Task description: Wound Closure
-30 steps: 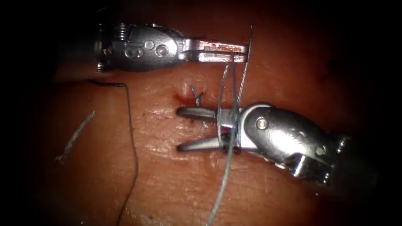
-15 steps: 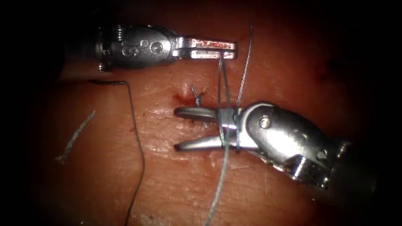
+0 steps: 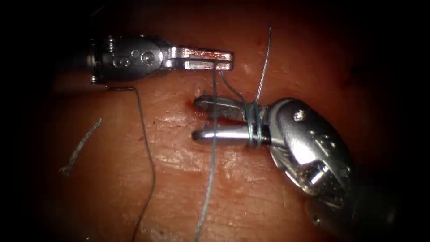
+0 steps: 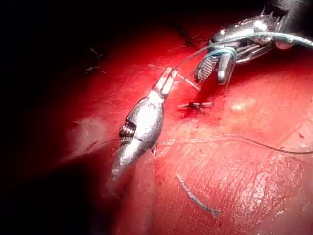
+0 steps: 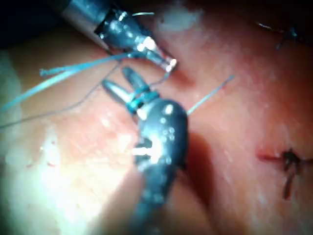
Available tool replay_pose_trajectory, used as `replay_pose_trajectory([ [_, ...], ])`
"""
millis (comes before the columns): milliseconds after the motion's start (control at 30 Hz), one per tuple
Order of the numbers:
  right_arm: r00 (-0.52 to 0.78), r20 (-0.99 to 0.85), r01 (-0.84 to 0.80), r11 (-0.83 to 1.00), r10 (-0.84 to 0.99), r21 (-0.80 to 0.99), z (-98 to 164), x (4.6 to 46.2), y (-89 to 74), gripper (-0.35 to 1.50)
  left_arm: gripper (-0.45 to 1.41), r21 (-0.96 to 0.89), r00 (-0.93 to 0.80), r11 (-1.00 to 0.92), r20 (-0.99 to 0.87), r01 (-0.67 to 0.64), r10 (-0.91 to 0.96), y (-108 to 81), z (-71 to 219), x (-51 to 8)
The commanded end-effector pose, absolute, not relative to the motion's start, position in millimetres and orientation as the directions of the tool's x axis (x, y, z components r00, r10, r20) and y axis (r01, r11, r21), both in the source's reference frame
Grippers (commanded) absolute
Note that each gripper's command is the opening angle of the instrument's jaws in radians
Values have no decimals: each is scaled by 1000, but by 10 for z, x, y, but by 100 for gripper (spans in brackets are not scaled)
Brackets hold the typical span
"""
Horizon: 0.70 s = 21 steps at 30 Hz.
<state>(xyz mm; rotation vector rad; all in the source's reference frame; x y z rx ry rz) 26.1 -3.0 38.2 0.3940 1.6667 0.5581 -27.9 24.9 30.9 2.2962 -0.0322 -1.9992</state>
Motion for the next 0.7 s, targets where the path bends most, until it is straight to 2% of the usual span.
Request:
replay_pose_trajectory([
  [33, -177, -813, -52, 820, 555, 571, 390, 268, -31, 14, -45, 92, 141, -995, -986, 49, -84, 250, 314, -283],
  [400, -273, -755, -97, 764, 596, 638, 391, 252, -23, 10, -45, 98, 139, -993, -986, 63, -89, 220, 305, -288],
  [700, -280, -747, -106, 753, 604, 649, 395, 240, -17, 10, -45, 100, 141, -992, -986, 77, -88, 208, 300, -290],
])
